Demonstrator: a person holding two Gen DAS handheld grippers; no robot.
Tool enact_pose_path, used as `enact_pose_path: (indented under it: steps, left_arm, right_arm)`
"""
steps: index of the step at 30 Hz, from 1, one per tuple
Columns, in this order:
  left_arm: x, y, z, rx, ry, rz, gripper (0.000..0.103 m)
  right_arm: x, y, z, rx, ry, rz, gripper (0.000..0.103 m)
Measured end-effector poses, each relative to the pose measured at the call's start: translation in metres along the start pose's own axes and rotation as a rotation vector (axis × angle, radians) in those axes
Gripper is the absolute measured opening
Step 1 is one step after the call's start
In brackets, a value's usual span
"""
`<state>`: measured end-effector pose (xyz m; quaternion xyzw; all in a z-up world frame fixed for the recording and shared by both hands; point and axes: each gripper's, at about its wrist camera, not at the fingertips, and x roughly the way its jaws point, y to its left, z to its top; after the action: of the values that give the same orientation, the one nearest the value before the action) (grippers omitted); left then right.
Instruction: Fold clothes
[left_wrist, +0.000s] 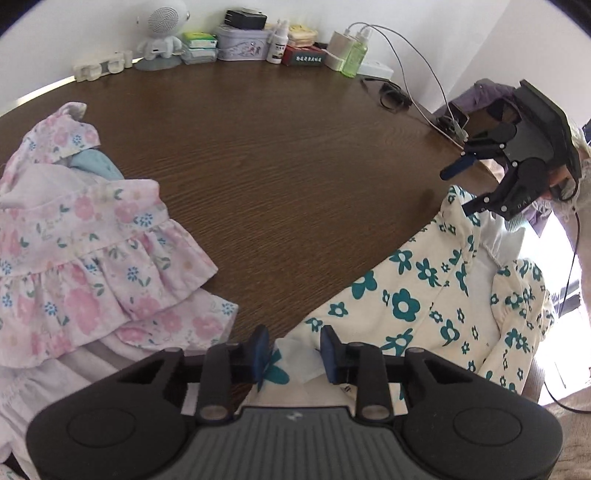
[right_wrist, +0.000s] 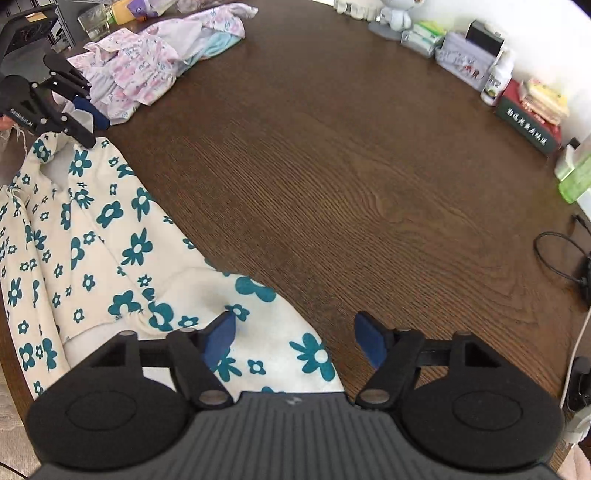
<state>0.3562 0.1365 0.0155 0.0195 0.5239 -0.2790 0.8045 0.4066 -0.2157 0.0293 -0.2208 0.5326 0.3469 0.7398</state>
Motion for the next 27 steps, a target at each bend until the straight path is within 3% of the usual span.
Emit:
enact_pose_path:
  steps: [3, 6, 7, 8, 10, 12, 13, 18, 22, 23, 27]
  left_arm:
    - [0.005, -0.003, 0.001, 0.035, 0.012, -0.026, 0.026]
    - [0.006, -0.006, 0.000, 0.066, 0.011, -0.027, 0.025]
    - [0.006, -0.008, 0.000, 0.075, 0.011, -0.017, 0.024]
    - [0.006, -0.011, 0.000, 0.087, 0.013, 0.009, 0.021]
    - [0.007, -0.019, 0.000, 0.102, 0.023, 0.076, 0.002]
    - [0.005, -0.030, -0.004, 0.128, 0.011, 0.141, 0.001]
    - [0.002, -0.039, -0.007, 0.161, -0.005, 0.177, 0.001]
    - [-0.036, -0.090, -0.043, 0.341, -0.189, 0.349, 0.001]
    - [-0.054, -0.141, -0.101, 0.513, -0.306, 0.506, 0.001]
    - [-0.051, -0.150, -0.118, 0.545, -0.312, 0.527, 0.001]
    - [-0.028, -0.171, -0.163, 0.522, -0.267, 0.518, 0.001]
  right_arm:
    - [0.004, 0.005, 0.000, -0.028, 0.002, 0.013, 0.064]
    - [0.004, 0.010, -0.002, -0.044, -0.003, 0.032, 0.043]
    - [0.005, 0.011, -0.002, -0.046, -0.004, 0.033, 0.041]
    - [0.005, 0.013, -0.003, -0.049, -0.006, 0.033, 0.038]
    - [0.002, 0.018, -0.005, -0.060, -0.024, 0.018, 0.023]
    - [-0.004, 0.027, -0.010, -0.093, -0.050, -0.031, 0.008]
    - [-0.009, 0.032, -0.014, -0.108, -0.066, -0.057, 0.006]
    - [-0.049, 0.077, -0.047, -0.212, -0.188, -0.198, 0.004]
    - [-0.082, 0.141, -0.097, -0.342, -0.273, -0.374, 0.004]
    - [-0.085, 0.158, -0.111, -0.370, -0.284, -0.406, 0.004]
    - [-0.068, 0.216, -0.154, -0.395, -0.271, -0.395, 0.003]
